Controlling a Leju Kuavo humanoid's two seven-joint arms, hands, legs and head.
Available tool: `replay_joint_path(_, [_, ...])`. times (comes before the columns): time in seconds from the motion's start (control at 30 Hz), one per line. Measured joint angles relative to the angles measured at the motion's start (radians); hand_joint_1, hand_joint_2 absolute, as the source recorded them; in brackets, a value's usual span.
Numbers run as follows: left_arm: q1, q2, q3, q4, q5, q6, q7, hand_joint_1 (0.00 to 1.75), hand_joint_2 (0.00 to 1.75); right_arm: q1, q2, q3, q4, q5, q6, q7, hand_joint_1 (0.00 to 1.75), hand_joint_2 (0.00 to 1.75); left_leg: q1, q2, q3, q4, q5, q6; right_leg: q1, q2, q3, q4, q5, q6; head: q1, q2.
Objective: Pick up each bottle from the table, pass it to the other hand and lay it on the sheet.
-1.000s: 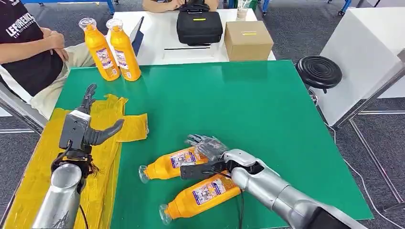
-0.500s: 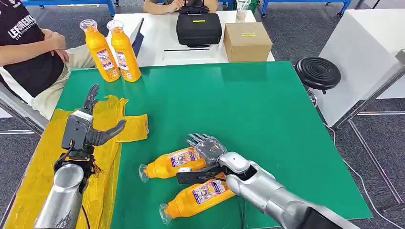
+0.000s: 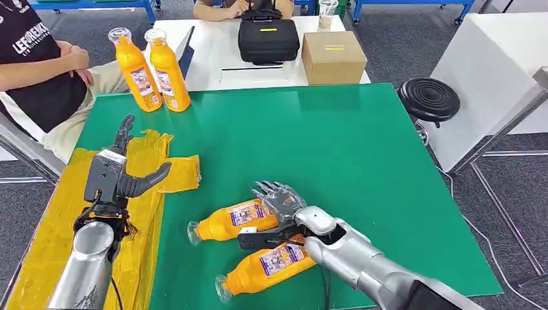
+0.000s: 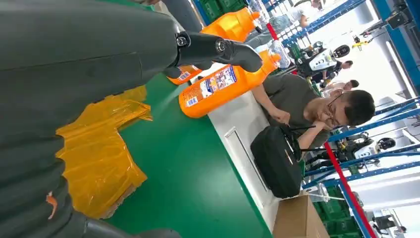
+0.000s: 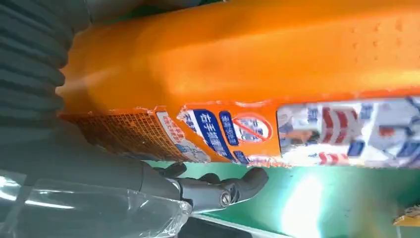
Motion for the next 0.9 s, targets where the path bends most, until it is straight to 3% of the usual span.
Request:
replay_joint_path(0.4, [0.016,-0.002,0.000,-0.010,-0.002,-0.012,-0.006,0.00,1.75,0.036,0.010,-0.025,-0.001,0.114,-0.061,0.009,1.75,1.75,0.000,-0.001,0.000,0.000,0.000,0.000,0.000,0.000,0.001,0.000,0.000,0.000,0.000,0.000])
replay_joint_path(0.53, [0.024,-0.003,0.000,-0.017,-0.005,-0.019,-0.008,0.00,1.75,0.100,0.022,-0.107,-0.059,0.089,-0.153,-0.004,1.75,1.75,0.000,-0.004,-0.003,0.000,0.000,0.000,0.000,-0.001,-0.001,0.000,0.000,0.000,0.000,0.000])
replay_joint_path(0.7, [0.029,-0.003,0.000,-0.023,-0.011,-0.018,-0.010,0.00,1.75,0.189,0.027,-0.235,-0.167,0.040,-0.164,-0.056,1.75,1.75,0.000,-0.004,-0.008,0.000,0.000,0.000,0.000,-0.001,-0.006,0.000,0.000,0.000,0.000,0.000])
replay_joint_path(0.9, [0.037,-0.005,0.000,-0.040,-0.026,-0.010,-0.005,0.00,1.75,0.220,0.042,-0.323,-0.242,0.018,-0.183,-0.082,1.75,1.75,0.000,-0.004,-0.009,0.000,0.000,0.000,0.000,-0.001,-0.007,0.000,0.000,0.000,0.000,0.000])
